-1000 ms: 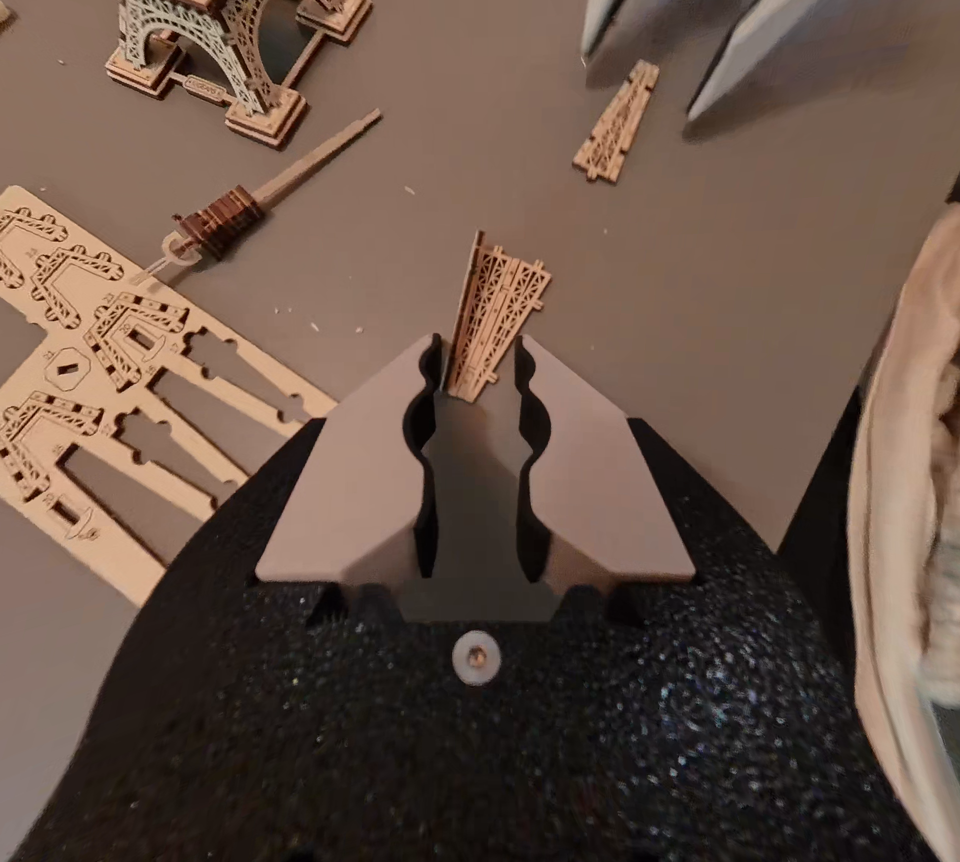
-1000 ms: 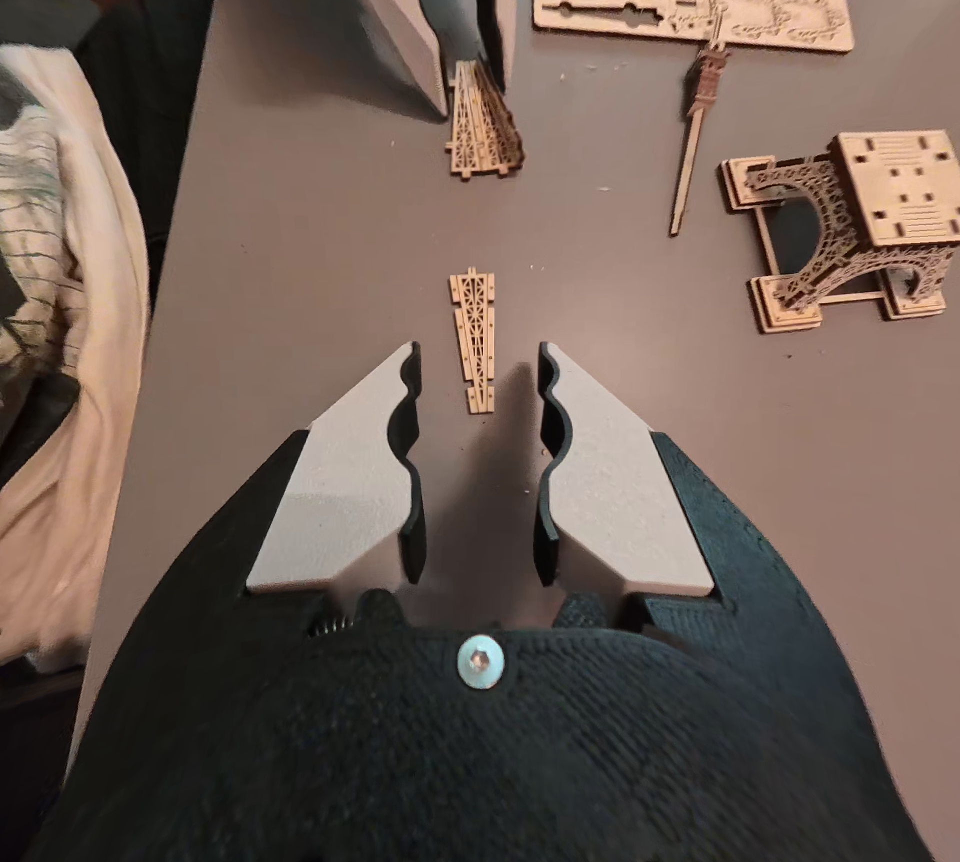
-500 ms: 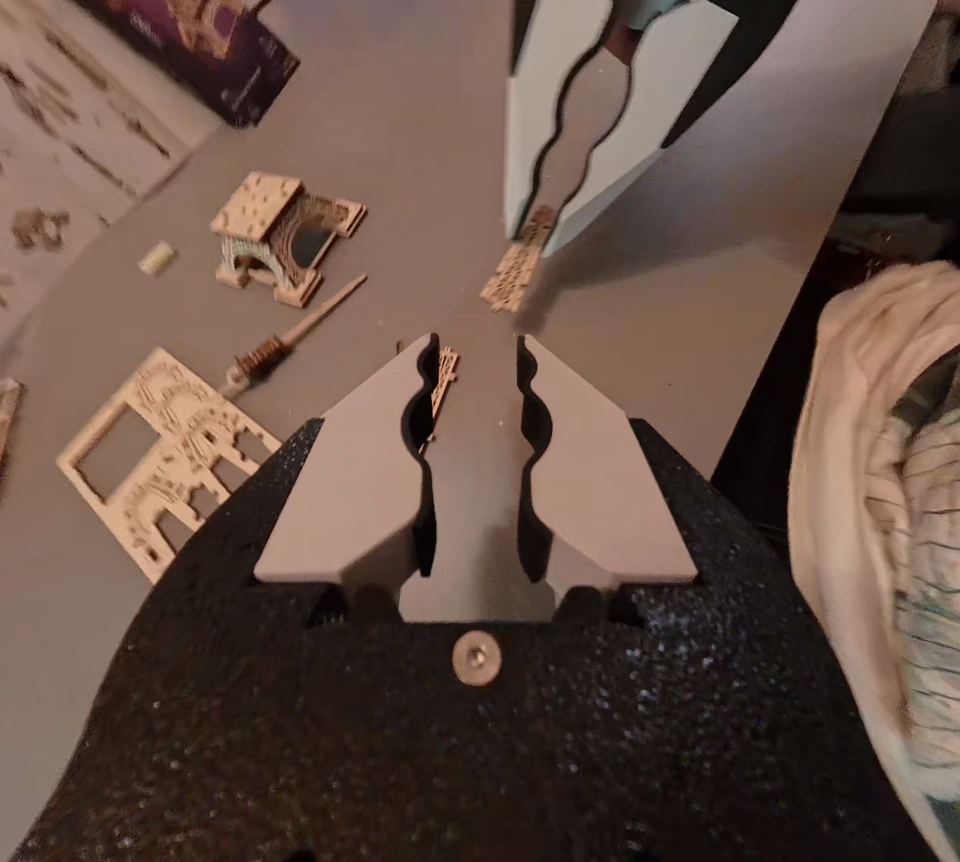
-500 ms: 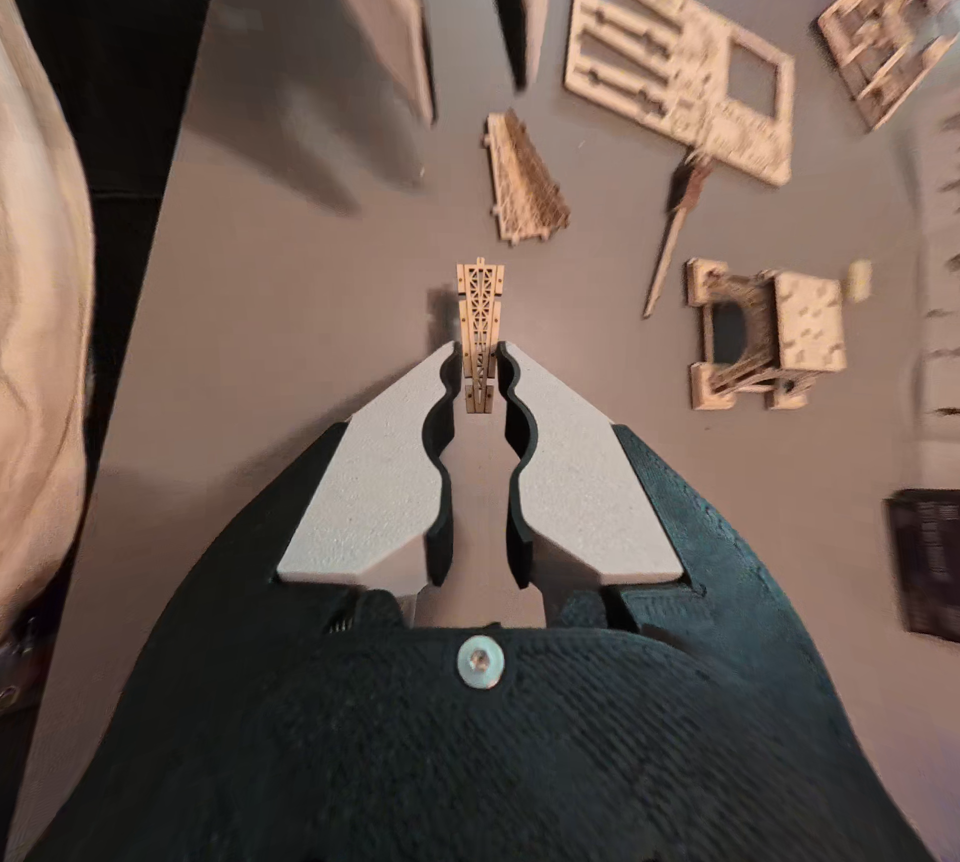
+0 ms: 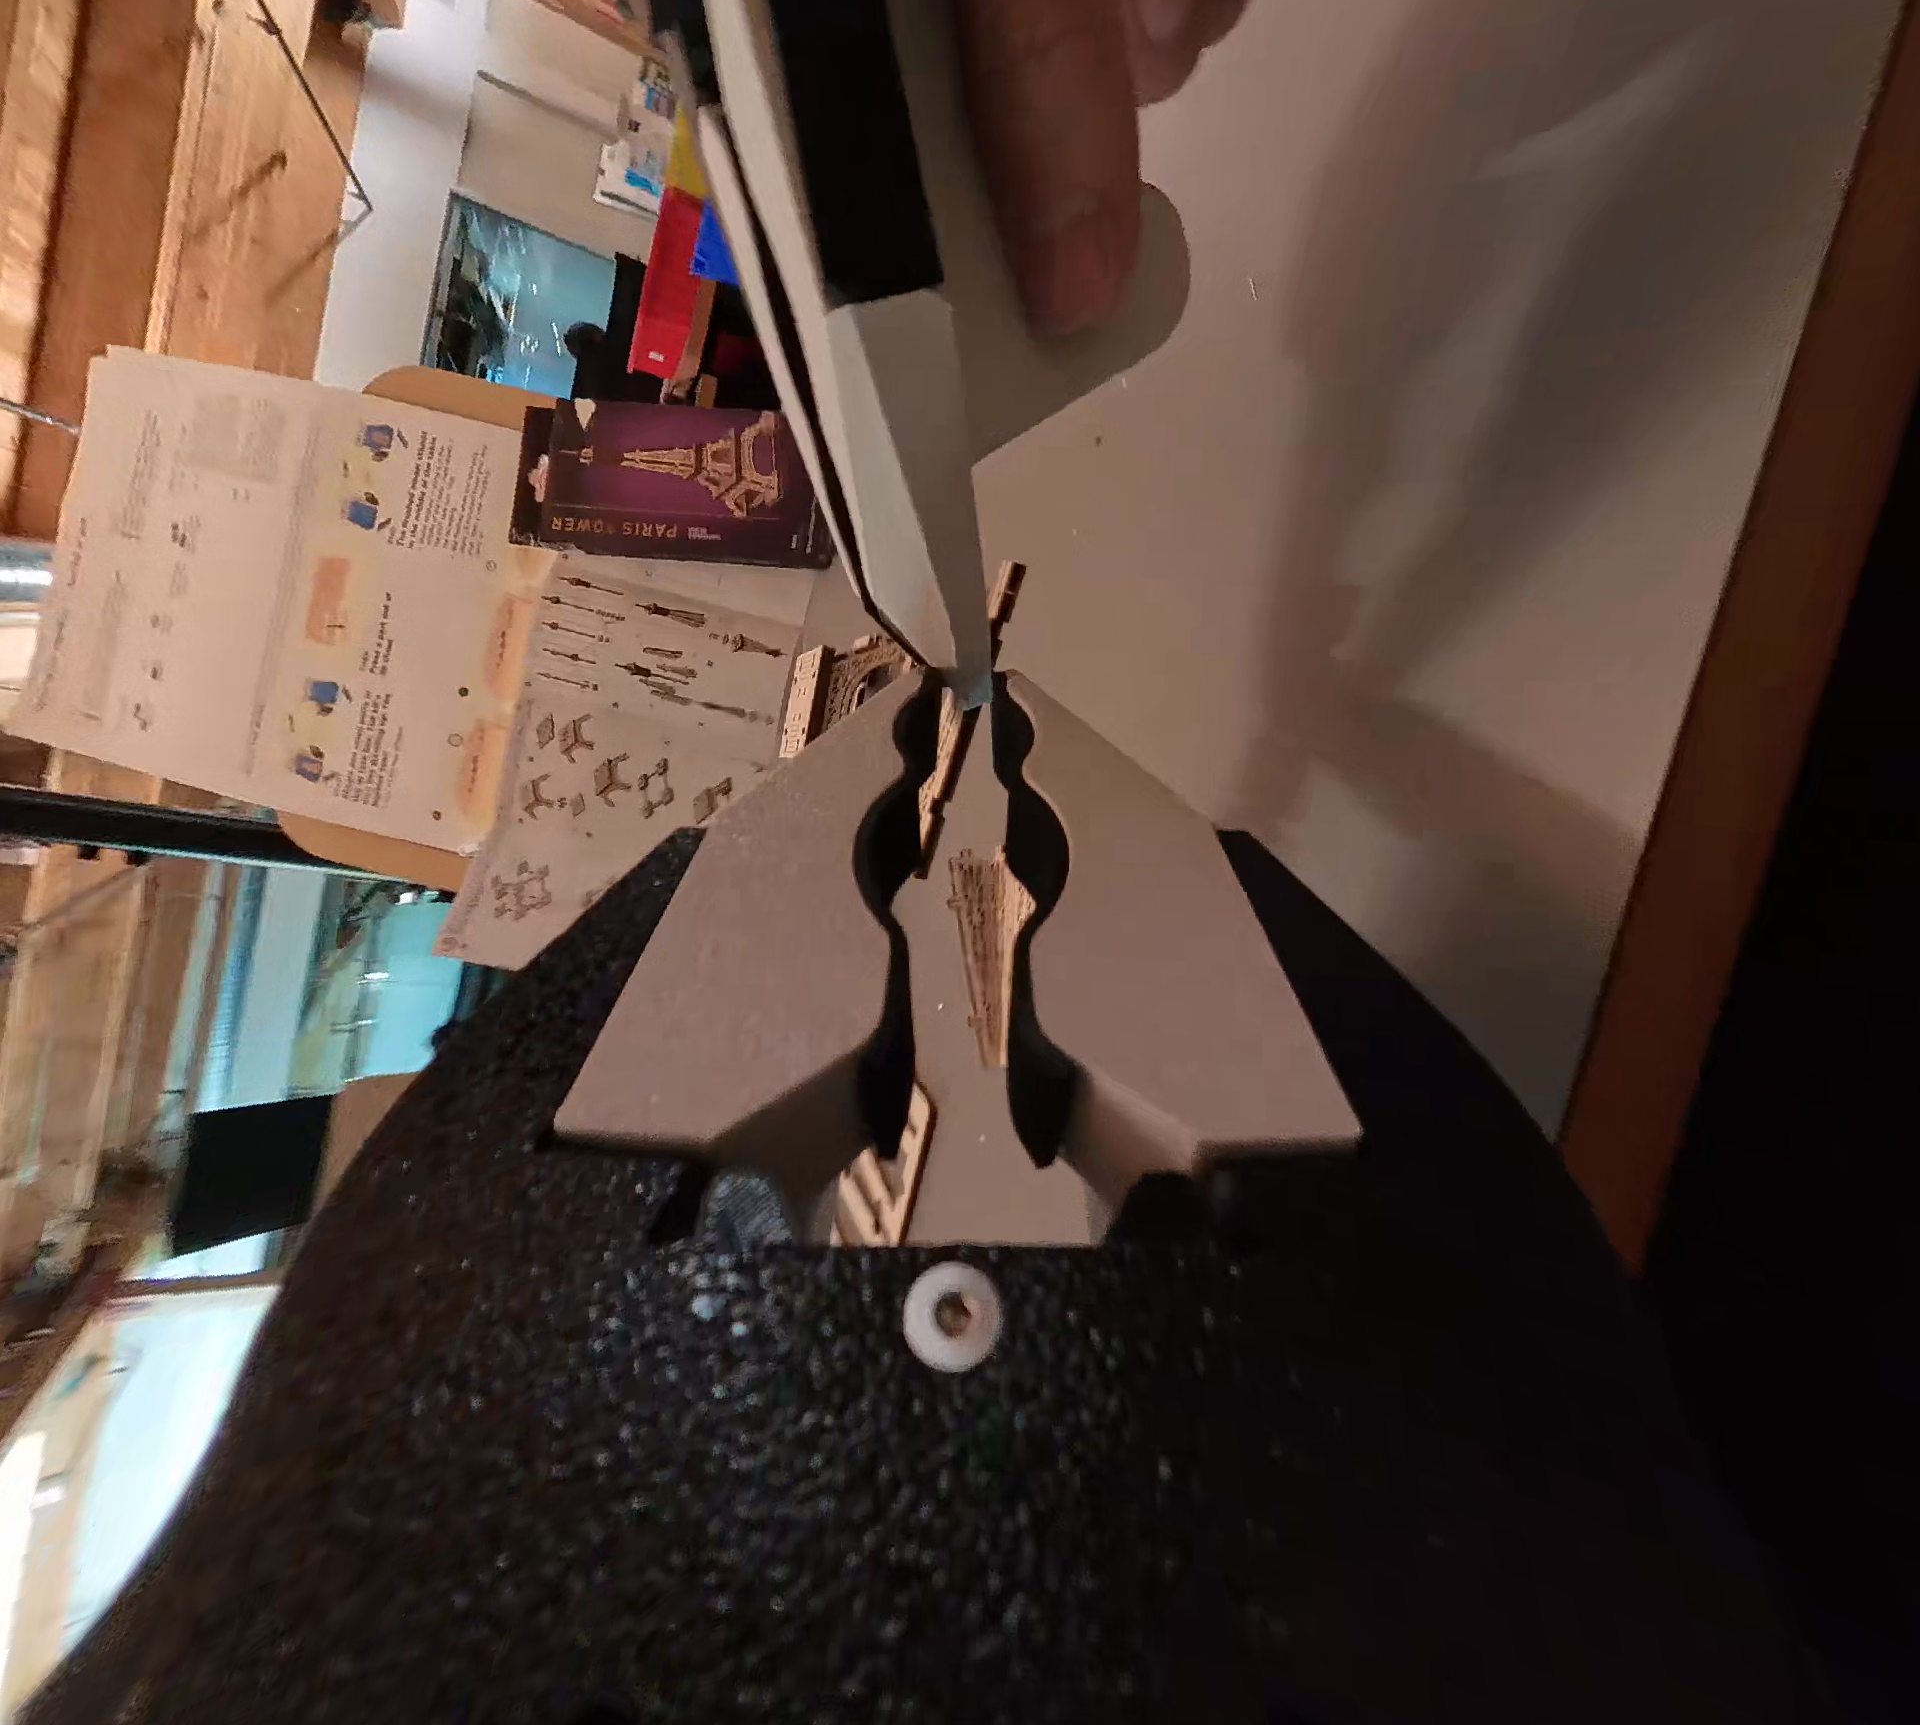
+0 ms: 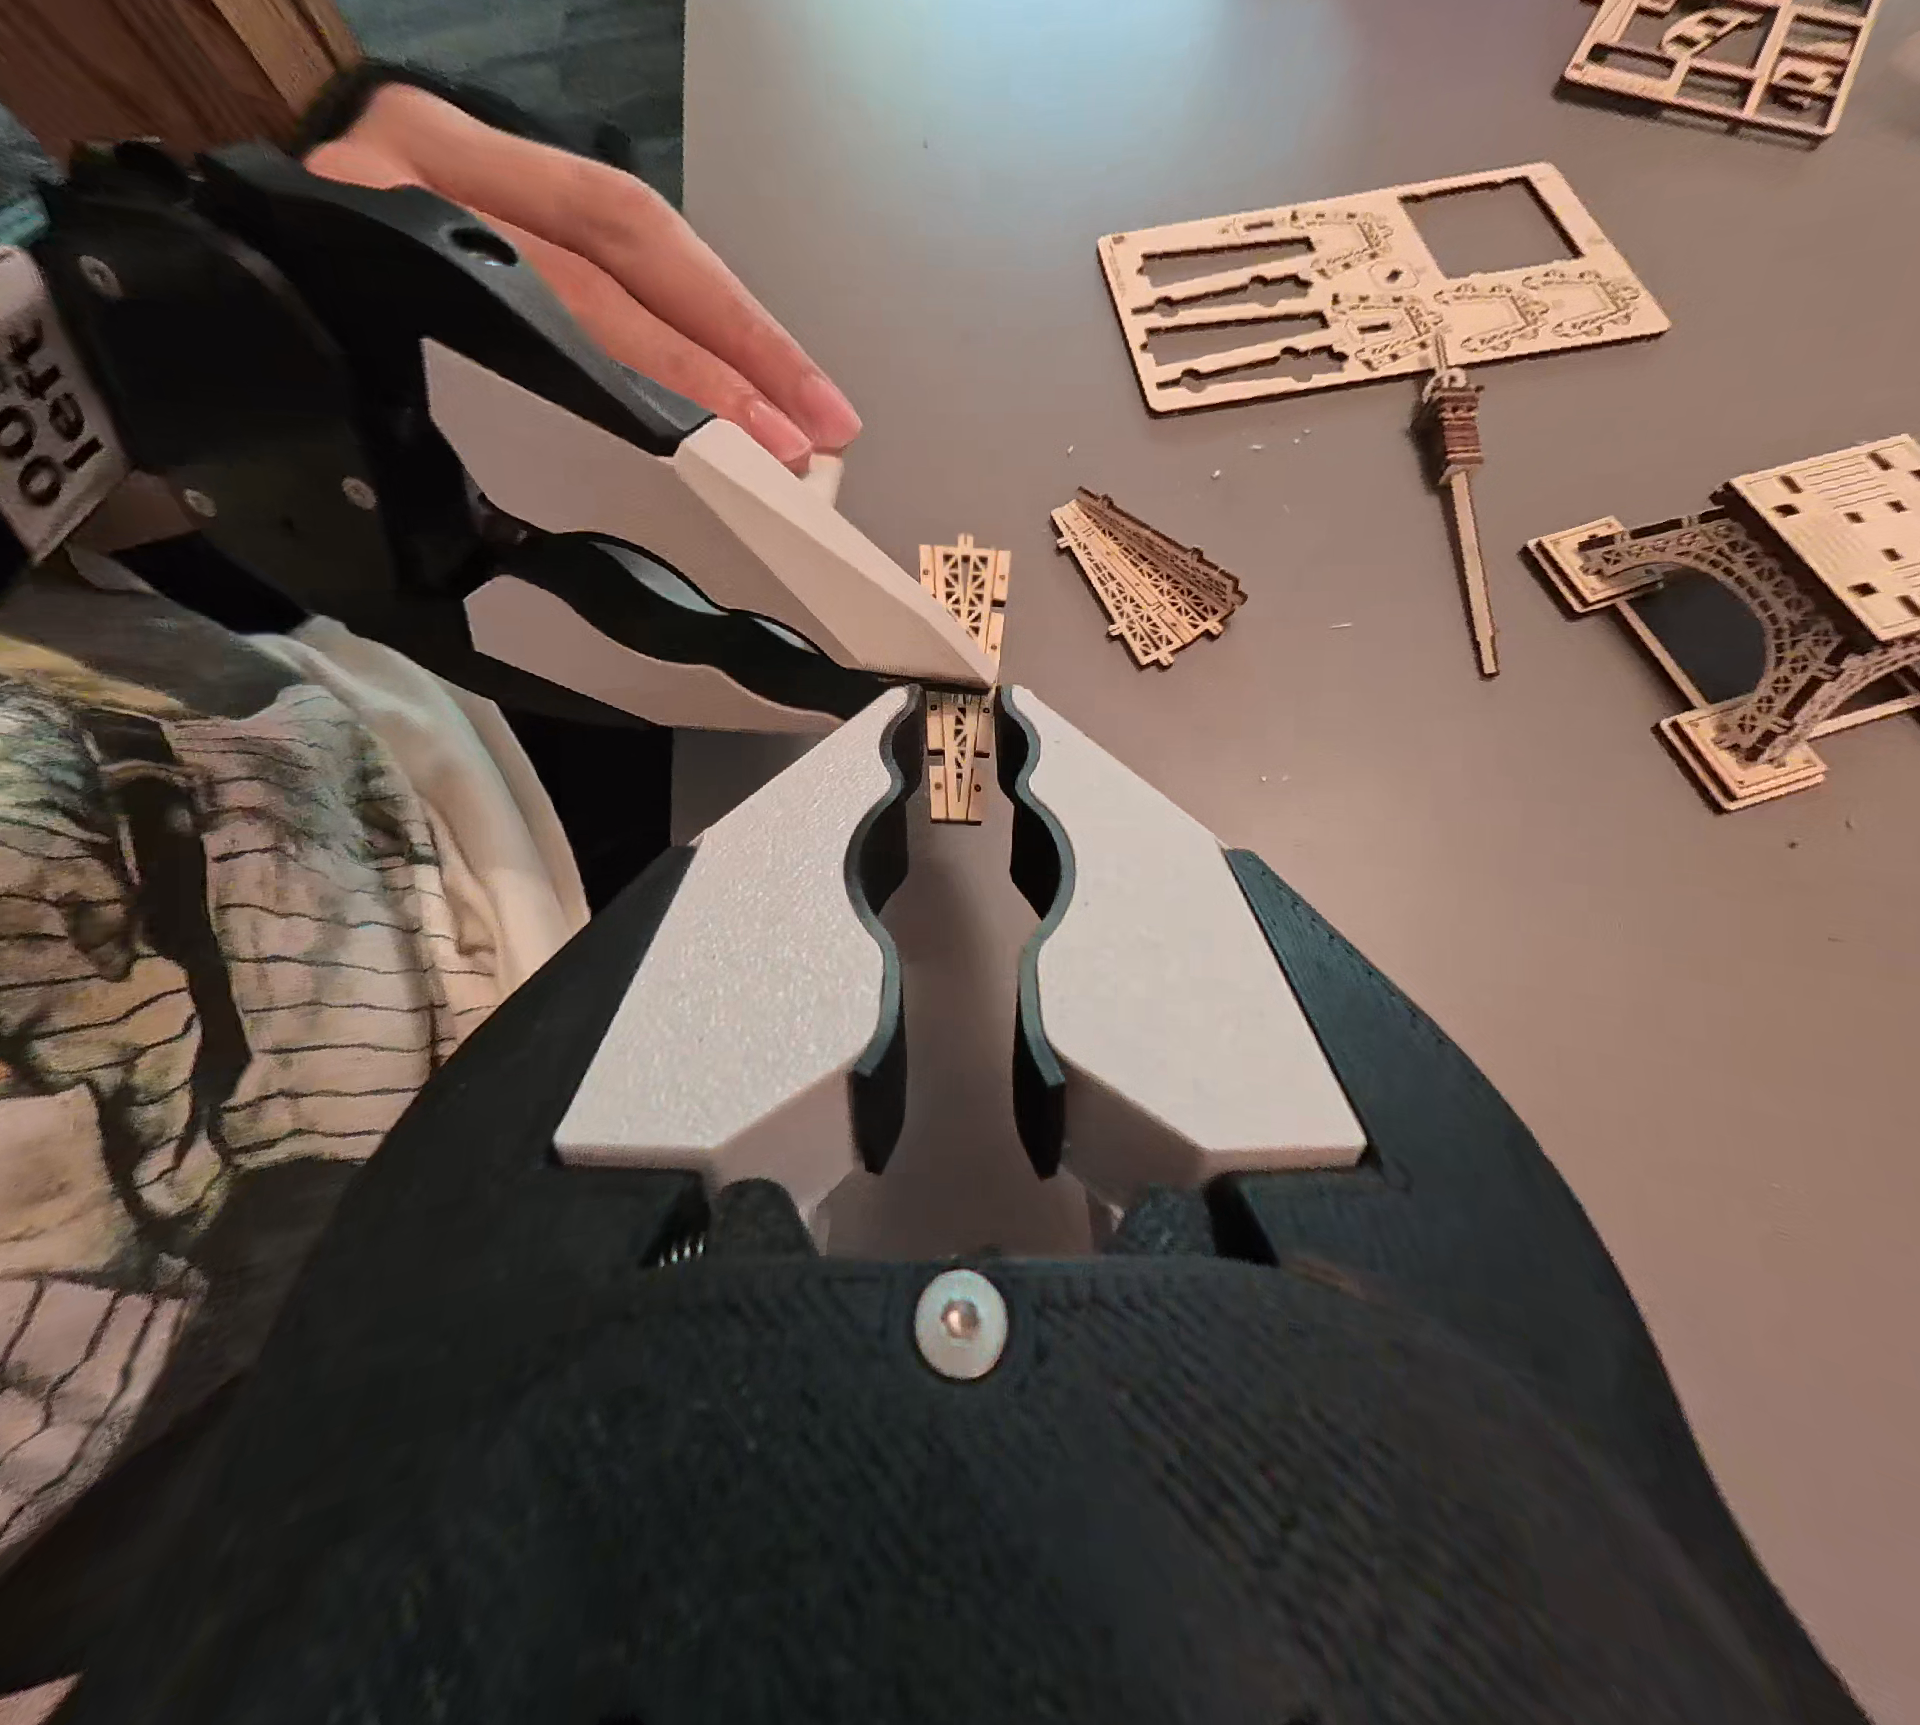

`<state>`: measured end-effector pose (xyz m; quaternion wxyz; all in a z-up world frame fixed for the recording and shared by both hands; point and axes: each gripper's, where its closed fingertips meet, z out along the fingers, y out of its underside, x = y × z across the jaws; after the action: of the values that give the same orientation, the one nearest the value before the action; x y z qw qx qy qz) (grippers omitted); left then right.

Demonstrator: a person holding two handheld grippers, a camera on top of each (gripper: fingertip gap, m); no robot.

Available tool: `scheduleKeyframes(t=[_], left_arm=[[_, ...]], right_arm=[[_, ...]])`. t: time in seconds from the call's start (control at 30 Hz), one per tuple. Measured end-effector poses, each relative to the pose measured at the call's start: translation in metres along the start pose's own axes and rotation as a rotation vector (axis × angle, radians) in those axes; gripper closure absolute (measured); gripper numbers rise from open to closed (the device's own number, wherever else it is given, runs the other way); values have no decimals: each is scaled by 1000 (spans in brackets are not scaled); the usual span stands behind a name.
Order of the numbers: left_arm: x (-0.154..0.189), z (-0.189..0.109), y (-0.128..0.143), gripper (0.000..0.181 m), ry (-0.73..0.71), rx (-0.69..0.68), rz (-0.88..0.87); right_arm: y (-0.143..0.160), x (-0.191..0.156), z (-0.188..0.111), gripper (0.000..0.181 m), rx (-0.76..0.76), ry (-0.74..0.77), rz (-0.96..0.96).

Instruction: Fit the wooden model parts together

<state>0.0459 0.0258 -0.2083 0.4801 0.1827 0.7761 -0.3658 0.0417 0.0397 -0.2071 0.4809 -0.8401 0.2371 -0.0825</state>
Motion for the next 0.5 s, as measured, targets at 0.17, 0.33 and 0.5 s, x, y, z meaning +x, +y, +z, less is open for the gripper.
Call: scheduleKeyframes(t=[0.17,0.33,0.5], left_arm=[[-15,-6,-20,177,24,168,-311],[-4,-4,-17,181,178,172,-427],[6,-10,10,181,280,59,-485]], right_arm=[[-19,0,-21,156,101,17,-78],[-13,9,-26,149,77,55,-161],[8,39,-50,148,-90,168,-129]])
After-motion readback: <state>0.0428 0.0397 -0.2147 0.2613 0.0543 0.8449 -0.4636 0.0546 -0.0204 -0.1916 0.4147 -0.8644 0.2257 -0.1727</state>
